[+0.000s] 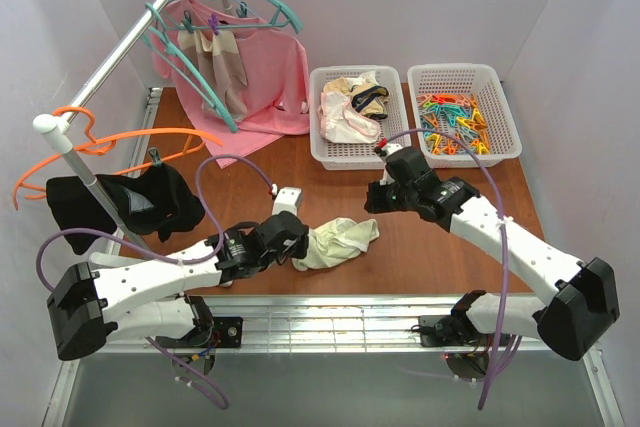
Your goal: Clip the underwear to the hanger
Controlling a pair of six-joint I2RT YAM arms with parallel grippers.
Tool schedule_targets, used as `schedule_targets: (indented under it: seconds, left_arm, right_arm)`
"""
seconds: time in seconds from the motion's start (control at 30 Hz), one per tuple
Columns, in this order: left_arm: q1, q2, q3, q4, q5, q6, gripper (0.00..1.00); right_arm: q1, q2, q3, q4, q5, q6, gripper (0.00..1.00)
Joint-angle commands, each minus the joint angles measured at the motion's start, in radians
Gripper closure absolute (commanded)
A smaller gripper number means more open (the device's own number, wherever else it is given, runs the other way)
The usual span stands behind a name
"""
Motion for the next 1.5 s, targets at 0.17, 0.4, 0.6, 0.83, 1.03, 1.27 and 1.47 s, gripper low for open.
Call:
schedule_targets:
  seconds: [0.17,0.4,0.6,0.83,1.03,1.27,1.47]
  left_arm:
    - [0.005,0.103,0.168,-0.003,-0.269,0.209,1.0]
    - [0.004,0.099,0.1,0.034,-0.177,0.186,1.0]
    - [0.005,0.099,0.086,0.019,-0.163,0.157,1.0]
    - [0.005,0.082,0.083,-0.001,-0.169,0.147,1.0]
    - [0.004,0.06,0.074,-0.015,-0.165,0.124,1.0]
    - [0.005,0.042,0.041,-0.02,-0.172,0.105,1.0]
    - [0.005,0.054,0.0,0.017,-0.224,0.127,1.0]
  right_arm:
    - [-0.003,0.012,0.102,-0.074,0.055,-0.008,0.99]
    - [0.0,0.044,-0.143,0.104,-0.035,-0.002,0.47]
    - [0.012,0.132,-0.145,0.181,-0.048,-0.013,0.4]
    - [0.017,0.236,-0.154,0.254,-0.068,0.02,0.44]
    - [0.018,0.264,-0.174,0.303,-0.075,0.043,0.58]
    - [0.018,0.268,-0.189,0.331,-0.103,0.063,0.95]
    - [0.017,0.143,-0.153,0.251,-0.023,0.063,0.99]
